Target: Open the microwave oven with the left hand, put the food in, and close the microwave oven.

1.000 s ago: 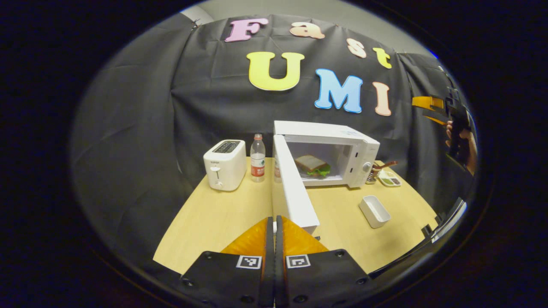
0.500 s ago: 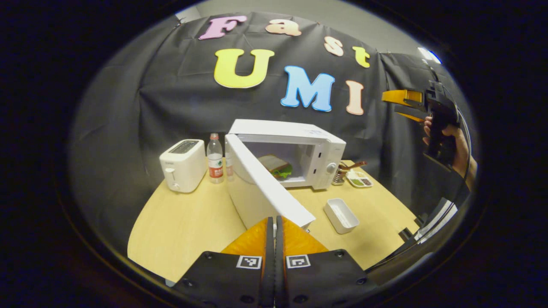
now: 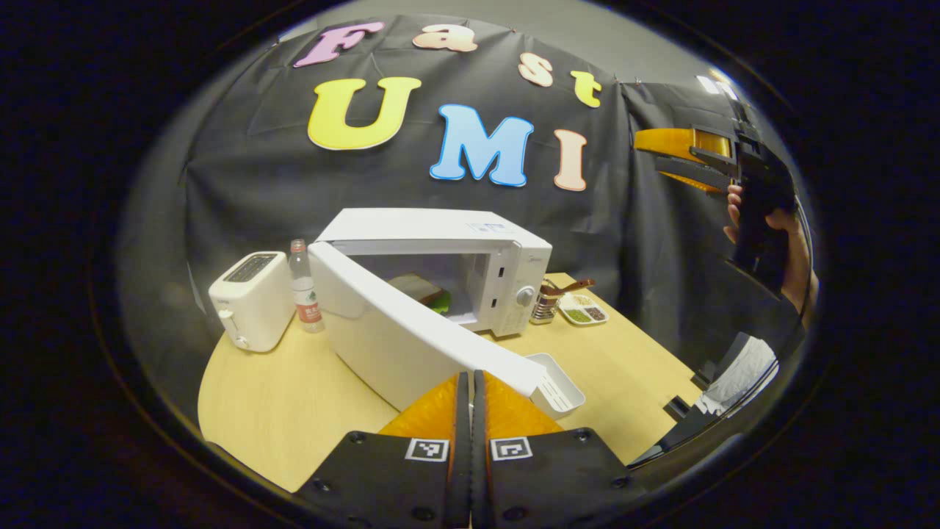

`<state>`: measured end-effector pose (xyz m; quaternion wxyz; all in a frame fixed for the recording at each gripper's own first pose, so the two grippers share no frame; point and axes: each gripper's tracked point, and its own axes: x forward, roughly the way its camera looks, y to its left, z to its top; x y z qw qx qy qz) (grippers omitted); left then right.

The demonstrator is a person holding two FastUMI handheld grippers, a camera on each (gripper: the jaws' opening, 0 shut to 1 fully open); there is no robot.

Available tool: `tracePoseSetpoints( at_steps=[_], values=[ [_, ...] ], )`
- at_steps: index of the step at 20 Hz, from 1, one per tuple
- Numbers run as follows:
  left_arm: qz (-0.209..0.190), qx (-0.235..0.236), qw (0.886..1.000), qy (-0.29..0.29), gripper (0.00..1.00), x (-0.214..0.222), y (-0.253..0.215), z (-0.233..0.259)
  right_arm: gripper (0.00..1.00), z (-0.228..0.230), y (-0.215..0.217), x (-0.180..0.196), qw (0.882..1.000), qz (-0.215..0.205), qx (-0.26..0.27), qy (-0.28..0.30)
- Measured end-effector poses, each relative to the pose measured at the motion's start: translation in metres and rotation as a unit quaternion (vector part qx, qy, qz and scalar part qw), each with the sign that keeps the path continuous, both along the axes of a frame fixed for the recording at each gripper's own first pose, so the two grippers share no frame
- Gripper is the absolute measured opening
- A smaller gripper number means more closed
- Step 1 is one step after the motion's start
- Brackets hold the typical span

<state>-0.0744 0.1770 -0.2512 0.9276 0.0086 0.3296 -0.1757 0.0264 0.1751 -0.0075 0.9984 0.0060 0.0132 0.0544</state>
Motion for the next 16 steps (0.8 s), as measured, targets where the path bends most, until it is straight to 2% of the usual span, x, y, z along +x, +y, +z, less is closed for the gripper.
tracePoseSetpoints(
  at_steps=[6, 16],
  values=[
    [-0.013, -0.017, 1.0, 0.002, 0.07, 0.035, -0.036, -0.006, 0.93, 0.003, -0.017, 0.007, 1.0, -0.007, -0.002, -0.001],
    [-0.016, -0.038, 0.999, 0.0, 0.07, 0.091, -0.075, -0.02, 0.93, -0.005, -0.054, 0.004, 0.999, -0.048, -0.022, -0.009]
  ],
)
